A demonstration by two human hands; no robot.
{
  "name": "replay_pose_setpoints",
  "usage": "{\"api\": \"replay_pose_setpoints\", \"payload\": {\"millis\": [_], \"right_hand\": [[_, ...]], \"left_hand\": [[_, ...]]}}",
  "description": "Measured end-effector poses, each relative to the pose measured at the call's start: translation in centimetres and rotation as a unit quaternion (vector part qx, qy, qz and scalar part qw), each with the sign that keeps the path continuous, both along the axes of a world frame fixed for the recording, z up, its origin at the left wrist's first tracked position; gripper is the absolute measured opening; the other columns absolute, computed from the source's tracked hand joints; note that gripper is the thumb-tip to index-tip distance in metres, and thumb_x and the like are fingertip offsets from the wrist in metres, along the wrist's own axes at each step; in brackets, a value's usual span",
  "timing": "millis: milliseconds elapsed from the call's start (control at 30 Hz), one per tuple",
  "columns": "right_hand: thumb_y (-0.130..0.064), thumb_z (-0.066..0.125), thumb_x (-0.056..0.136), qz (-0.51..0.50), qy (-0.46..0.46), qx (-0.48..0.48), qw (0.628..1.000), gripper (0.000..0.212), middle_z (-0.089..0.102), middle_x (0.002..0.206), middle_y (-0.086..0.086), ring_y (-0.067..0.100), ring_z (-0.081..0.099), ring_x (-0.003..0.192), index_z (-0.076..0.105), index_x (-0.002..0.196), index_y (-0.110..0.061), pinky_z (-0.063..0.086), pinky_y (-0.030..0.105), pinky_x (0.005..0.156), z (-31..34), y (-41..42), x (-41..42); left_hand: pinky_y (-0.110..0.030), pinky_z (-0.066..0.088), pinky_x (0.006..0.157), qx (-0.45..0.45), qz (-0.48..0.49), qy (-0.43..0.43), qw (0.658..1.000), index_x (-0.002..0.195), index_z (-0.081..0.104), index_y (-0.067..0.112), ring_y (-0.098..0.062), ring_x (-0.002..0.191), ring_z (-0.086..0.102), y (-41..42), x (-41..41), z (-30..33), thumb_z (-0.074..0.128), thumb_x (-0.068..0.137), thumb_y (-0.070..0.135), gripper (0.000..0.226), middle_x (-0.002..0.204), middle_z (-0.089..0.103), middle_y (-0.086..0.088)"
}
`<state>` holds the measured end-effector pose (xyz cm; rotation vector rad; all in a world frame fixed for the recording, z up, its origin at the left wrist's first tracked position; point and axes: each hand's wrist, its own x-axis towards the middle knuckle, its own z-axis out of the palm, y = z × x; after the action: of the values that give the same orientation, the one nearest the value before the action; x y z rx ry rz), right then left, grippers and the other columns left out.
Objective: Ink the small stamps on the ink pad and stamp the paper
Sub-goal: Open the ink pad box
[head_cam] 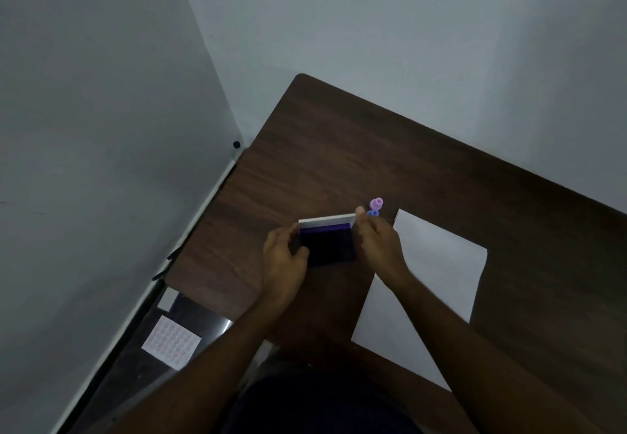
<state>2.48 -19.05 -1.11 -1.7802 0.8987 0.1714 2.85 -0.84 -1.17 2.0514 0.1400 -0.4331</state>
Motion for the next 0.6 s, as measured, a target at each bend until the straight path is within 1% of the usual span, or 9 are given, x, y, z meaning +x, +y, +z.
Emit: {"api": "replay_pose_setpoints", "payload": {"millis": [67, 200, 267, 367, 500, 600], "right_hand": [[-0.066, 0.045, 0.083, -0.018, 0.012, 0.022, 1.000, 0.040, 0.067, 0.080, -0.007, 0.012, 0.065, 0.079, 0.059, 0.074, -0.029, 0.054, 0.029, 0.070, -0.3, -0.2, 0.6], [-0.071, 0.040, 0.081, 0.003, 0.008, 0.036, 0.999, 0.043, 0.067, 0.094, -0.001, 0.016, 0.063, 0.089, 0.059, 0.080, -0.033, 0.055, 0.038, 0.080, -0.4, -0.2, 1.8], [-0.069, 0.039, 0.083, 0.010, 0.005, 0.023, 1.000, 0.043, 0.067, 0.092, 0.001, 0.019, 0.063, 0.089, 0.060, 0.077, -0.032, 0.054, 0.043, 0.083, -0.4, -0.1, 2.5], [-0.065, 0.036, 0.087, 0.014, 0.016, -0.004, 1.000, 0.049, 0.068, 0.085, 0.003, 0.021, 0.064, 0.085, 0.061, 0.071, -0.026, 0.051, 0.049, 0.088, -0.4, 0.0, 3.7], [-0.068, 0.032, 0.086, 0.001, 0.038, -0.032, 0.999, 0.057, 0.069, 0.081, 0.004, 0.019, 0.065, 0.082, 0.062, 0.070, -0.021, 0.051, 0.050, 0.089, -1.0, 0.1, 4.9], [-0.070, 0.029, 0.085, 0.003, 0.052, -0.051, 0.997, 0.057, 0.068, 0.079, 0.001, 0.017, 0.064, 0.081, 0.059, 0.067, -0.025, 0.053, 0.048, 0.086, -1.5, 0.3, 5.3]], "left_hand": [[-0.036, 0.051, 0.097, -0.006, -0.004, 0.007, 1.000, 0.126, 0.054, 0.026, -0.009, 0.112, 0.053, 0.1, 0.6, -0.3, 0.058, 0.085, 0.011, 0.044, 0.121, 0.048, 0.011], [-0.038, 0.055, 0.090, -0.008, 0.005, 0.014, 1.000, 0.120, 0.057, 0.036, -0.007, 0.107, 0.058, 0.1, 1.8, -0.7, 0.057, 0.080, 0.020, 0.043, 0.117, 0.060, 0.013], [-0.040, 0.055, 0.090, -0.027, 0.012, 0.040, 0.999, 0.121, 0.057, 0.035, -0.010, 0.110, 0.058, -0.1, 2.5, -1.0, 0.056, 0.080, 0.020, 0.044, 0.118, 0.062, 0.011], [-0.042, 0.055, 0.090, -0.045, 0.030, 0.073, 0.996, 0.124, 0.058, 0.026, -0.014, 0.111, 0.059, -0.3, 3.7, -1.4, 0.057, 0.083, 0.017, 0.043, 0.121, 0.061, 0.004], [-0.044, 0.053, 0.093, -0.045, 0.032, 0.081, 0.995, 0.125, 0.058, 0.022, -0.017, 0.113, 0.058, -0.5, 4.6, -1.9, 0.058, 0.085, 0.018, 0.040, 0.122, 0.062, 0.001], [-0.044, 0.052, 0.095, -0.034, 0.034, 0.088, 0.995, 0.129, 0.056, 0.023, -0.016, 0.115, 0.056, -0.6, 4.8, -2.3, 0.059, 0.087, 0.018, 0.042, 0.126, 0.059, 0.001]]}}
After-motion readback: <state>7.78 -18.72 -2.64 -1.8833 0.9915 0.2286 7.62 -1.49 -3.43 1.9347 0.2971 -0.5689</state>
